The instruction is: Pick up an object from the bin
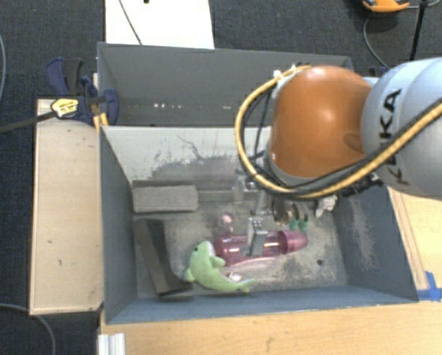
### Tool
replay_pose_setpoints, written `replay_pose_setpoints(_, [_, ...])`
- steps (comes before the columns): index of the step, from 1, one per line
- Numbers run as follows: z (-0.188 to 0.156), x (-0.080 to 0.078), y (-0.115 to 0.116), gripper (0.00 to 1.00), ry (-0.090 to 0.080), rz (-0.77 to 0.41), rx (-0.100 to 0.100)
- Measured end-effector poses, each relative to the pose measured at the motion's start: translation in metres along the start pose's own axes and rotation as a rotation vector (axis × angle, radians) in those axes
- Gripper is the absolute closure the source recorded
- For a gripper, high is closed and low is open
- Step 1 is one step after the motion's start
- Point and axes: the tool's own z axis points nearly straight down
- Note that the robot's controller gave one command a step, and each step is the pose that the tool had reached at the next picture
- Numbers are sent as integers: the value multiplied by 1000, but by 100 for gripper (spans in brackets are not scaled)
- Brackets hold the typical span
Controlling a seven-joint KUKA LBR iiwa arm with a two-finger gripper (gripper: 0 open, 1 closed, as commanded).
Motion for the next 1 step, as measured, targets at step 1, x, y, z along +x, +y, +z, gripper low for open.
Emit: replay_pose_setpoints(1, [-4,-1,-1,0,-8,4,-1])
